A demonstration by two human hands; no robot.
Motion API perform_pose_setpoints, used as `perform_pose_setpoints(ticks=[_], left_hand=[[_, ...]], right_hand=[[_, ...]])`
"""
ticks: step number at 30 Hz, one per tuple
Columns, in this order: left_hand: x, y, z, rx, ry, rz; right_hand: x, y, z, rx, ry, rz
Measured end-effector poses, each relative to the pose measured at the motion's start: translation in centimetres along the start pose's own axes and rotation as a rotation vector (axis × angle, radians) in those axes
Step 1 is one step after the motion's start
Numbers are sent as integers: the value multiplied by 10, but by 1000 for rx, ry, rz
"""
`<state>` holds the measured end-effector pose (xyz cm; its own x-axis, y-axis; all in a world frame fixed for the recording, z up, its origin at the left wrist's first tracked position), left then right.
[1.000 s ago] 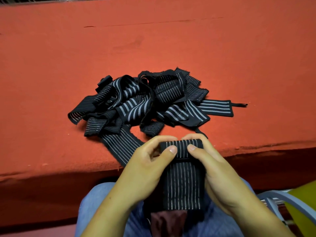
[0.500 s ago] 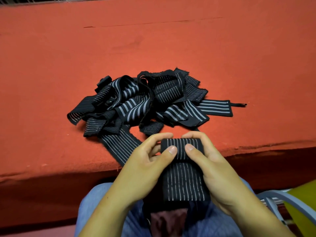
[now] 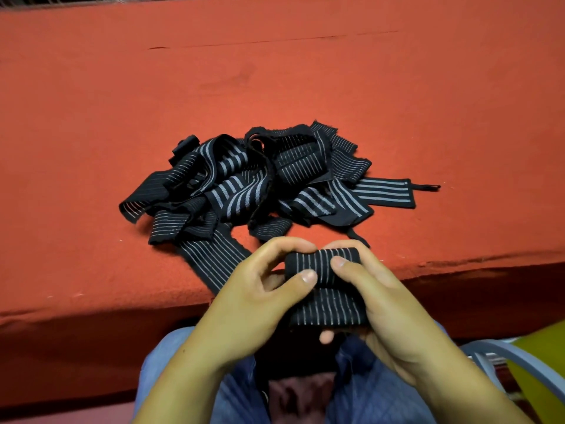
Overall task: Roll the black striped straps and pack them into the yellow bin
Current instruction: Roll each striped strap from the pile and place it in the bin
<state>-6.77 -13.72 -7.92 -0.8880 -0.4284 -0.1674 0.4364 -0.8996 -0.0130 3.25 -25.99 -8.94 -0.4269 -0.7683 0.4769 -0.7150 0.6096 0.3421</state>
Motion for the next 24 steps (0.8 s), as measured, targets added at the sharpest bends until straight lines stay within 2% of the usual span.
perform_pose_setpoints(ticks=[5, 8, 10, 13, 18, 24], left_hand=[[0, 0, -9, -20, -45, 31], [3, -3, -8, -52, 74, 19], [6, -3, -2, -161, 171, -97], [7, 2, 7, -365, 226, -258], [0, 0, 12, -453, 270, -134], [-4, -1, 10, -439, 266, 37]], right_hand=[[0, -1, -3, 5, -31, 2], [-1, -4, -6, -33, -31, 42], [-3, -10, -7, -71, -5, 75], [-5, -14, -8, -115, 32, 77], [-5, -11, -8, -108, 64, 53], [-5, -9, -5, -90, 81, 30]])
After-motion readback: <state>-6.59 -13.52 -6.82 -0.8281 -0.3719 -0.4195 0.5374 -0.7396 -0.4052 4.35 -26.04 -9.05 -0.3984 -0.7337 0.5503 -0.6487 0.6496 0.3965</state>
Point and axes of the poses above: each hand's wrist, its own x-axis away from the middle knuckle, its own y-axis out of the palm, z = x × y, the point moved 4 cm from there along -x, towards the middle knuckle, and after that the axes turned 14 degrees about y, right-handed, at the moved point
